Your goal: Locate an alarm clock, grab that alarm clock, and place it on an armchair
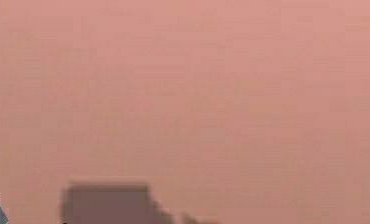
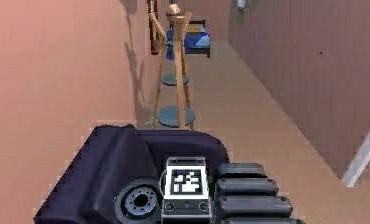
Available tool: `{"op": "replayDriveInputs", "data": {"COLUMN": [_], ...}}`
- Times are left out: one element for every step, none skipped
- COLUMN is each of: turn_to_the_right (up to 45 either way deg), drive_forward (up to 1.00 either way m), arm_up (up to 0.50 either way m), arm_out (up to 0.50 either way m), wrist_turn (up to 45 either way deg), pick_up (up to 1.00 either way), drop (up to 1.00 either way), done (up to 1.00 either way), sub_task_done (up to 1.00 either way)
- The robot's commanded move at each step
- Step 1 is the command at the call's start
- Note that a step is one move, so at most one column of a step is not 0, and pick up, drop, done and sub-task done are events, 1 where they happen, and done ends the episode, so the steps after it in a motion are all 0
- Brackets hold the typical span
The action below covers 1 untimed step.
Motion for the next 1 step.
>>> {"op": "replayDriveInputs", "data": {"turn_to_the_right": [-45.0], "drive_forward": [0.0], "arm_up": [0.0], "arm_out": [0.0], "wrist_turn": [0.0], "pick_up": [0.0], "drop": [0.0], "done": [0.0], "sub_task_done": [0.0]}}
